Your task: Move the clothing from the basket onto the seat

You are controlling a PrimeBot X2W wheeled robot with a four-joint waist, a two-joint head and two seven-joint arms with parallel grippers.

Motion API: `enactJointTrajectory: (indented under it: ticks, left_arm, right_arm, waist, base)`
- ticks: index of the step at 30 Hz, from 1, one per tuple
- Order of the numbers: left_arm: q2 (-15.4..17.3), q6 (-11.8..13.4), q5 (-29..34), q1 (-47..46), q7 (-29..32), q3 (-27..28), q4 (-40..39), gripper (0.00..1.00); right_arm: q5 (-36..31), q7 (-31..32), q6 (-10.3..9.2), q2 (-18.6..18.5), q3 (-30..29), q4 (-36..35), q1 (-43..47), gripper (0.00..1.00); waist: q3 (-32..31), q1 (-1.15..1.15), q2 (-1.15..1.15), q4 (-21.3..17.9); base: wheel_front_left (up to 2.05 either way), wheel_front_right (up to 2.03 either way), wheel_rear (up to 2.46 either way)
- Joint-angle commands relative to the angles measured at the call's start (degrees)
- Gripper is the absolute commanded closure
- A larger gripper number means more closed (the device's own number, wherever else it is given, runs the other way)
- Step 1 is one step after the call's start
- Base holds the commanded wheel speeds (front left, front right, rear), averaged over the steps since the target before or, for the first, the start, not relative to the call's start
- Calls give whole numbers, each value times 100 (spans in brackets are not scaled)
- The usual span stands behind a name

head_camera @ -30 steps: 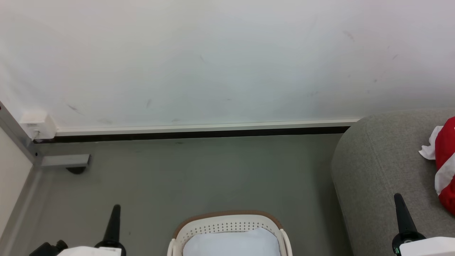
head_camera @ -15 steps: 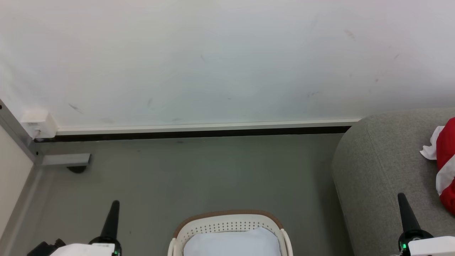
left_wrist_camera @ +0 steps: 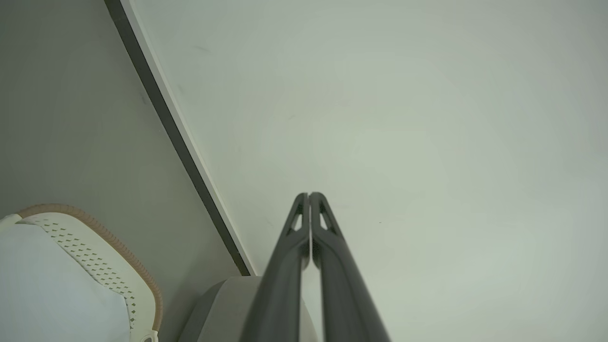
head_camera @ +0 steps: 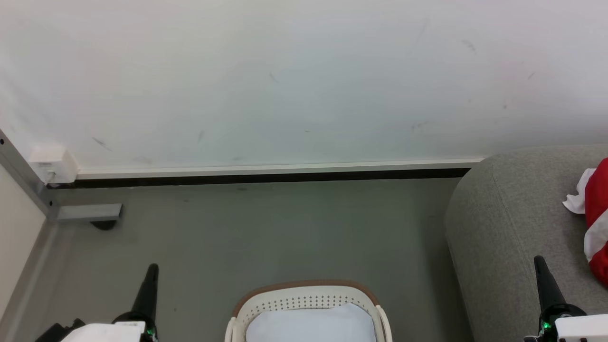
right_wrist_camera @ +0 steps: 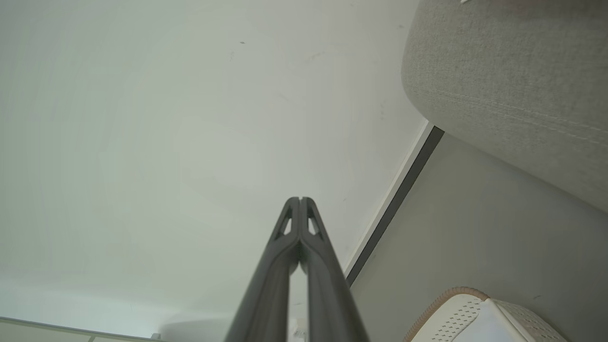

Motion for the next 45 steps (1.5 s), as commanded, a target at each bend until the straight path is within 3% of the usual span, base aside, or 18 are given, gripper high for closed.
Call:
enactJointTrajectory:
  ticks: [1, 30, 45]
  left_arm:
    - [46, -40, -178, -100, 48, 43, -38, 100]
    - [51, -55, -1248, -166, 350, 131, -71, 100]
    - [51, -55, -1237, -162, 353, 128, -70, 100]
  right_arm:
    - [135, 41, -9, -15, -57, -56, -92, 100]
    - [1097, 359, -12, 98, -318, -47, -121, 100]
    - [1070, 364, -12, 107, -329, -45, -122, 100]
  waist:
    - [2, 0, 0, 3]
    - [25, 0, 0, 38]
    - [25, 0, 0, 39]
  base:
    - [0, 0, 0]
    - [0, 0, 0]
    - [0, 0, 0]
